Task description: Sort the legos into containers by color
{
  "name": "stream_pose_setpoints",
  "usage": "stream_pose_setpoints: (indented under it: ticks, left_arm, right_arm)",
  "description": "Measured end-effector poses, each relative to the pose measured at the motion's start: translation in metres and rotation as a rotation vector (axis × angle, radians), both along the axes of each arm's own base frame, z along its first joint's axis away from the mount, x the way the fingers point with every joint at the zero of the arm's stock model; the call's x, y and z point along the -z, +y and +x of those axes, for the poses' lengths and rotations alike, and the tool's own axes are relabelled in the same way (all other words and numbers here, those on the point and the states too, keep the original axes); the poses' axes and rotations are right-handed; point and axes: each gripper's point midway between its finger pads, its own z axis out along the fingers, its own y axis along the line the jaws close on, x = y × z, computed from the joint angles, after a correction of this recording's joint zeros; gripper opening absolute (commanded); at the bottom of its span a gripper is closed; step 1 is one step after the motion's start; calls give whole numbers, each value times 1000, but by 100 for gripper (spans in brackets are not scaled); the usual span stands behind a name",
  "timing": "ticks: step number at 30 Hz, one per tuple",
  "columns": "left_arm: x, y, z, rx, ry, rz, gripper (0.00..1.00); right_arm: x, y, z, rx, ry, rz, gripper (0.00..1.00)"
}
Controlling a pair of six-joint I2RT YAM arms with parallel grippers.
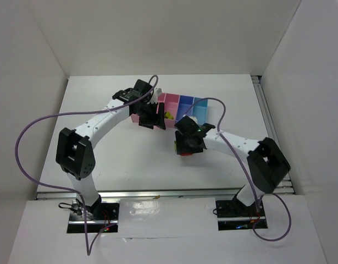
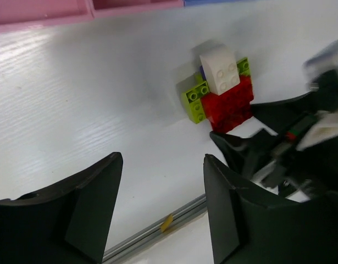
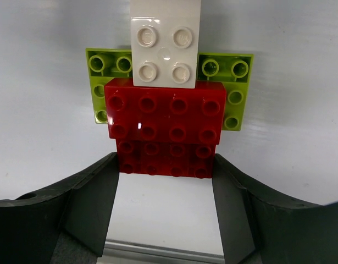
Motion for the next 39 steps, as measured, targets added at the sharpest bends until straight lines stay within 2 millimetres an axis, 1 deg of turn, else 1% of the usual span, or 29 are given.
stream_pose_setpoints:
  ticks: [1, 2, 3, 4, 5, 7, 10, 13, 15, 18, 21, 24, 25, 27, 29, 34, 37, 39]
  left_arm:
    - [5, 0, -5, 16, 13, -6, 72]
    - [11, 0, -13, 36, 35, -11, 79]
    - [17, -1, -22, 60, 56, -30, 80]
    - [23, -1, -33, 89, 84, -54, 80]
    - [28, -2, -46, 117, 119, -81, 85]
    - [34, -6, -65, 162, 175, -145, 87]
    - [41, -16, -83, 213, 228, -237, 88]
    - [44, -25, -94, 247, 264, -324, 90]
    - [41, -32, -95, 266, 262, -380, 91]
    - [32, -43, -90, 292, 227, -452, 85]
    - [27, -51, -85, 309, 191, -496, 78]
    - [24, -56, -81, 319, 173, -532, 76]
    - [23, -58, -80, 320, 172, -540, 73]
    - [25, -61, -78, 326, 166, -549, 71]
    - [31, -63, -77, 328, 173, -550, 70]
    - [45, -66, -76, 311, 213, -541, 70]
    - [45, -66, -75, 309, 212, -542, 70]
    - [45, -67, -74, 309, 208, -545, 67]
  right_arm:
    - [-4, 0, -3, -11, -10, 20, 61]
    - [-10, -2, -8, -24, -19, 43, 61]
    - [-16, -5, -12, -31, -29, 62, 59]
    - [-24, -7, -17, -43, -42, 86, 59]
    - [-31, -9, -22, -52, -57, 114, 59]
    - [-43, -11, -26, -66, -80, 159, 59]
    - [-49, -10, -26, -74, -99, 200, 59]
    - [-47, -9, -25, -81, -99, 217, 59]
    - [-47, -8, -26, -85, -94, 225, 59]
    - [-48, -5, -25, -98, -100, 240, 59]
    - [-49, -3, -25, -111, -100, 248, 59]
    - [-50, -1, -25, -118, -101, 255, 59]
    - [-50, -1, -25, -119, -101, 256, 59]
    - [-50, -1, -25, -121, -100, 258, 59]
    - [-50, -1, -25, -121, -100, 258, 59]
    - [-51, 0, -24, -121, -104, 262, 59]
    - [-51, 1, -24, -122, -106, 263, 59]
    - [-51, 1, -24, -122, -106, 263, 59]
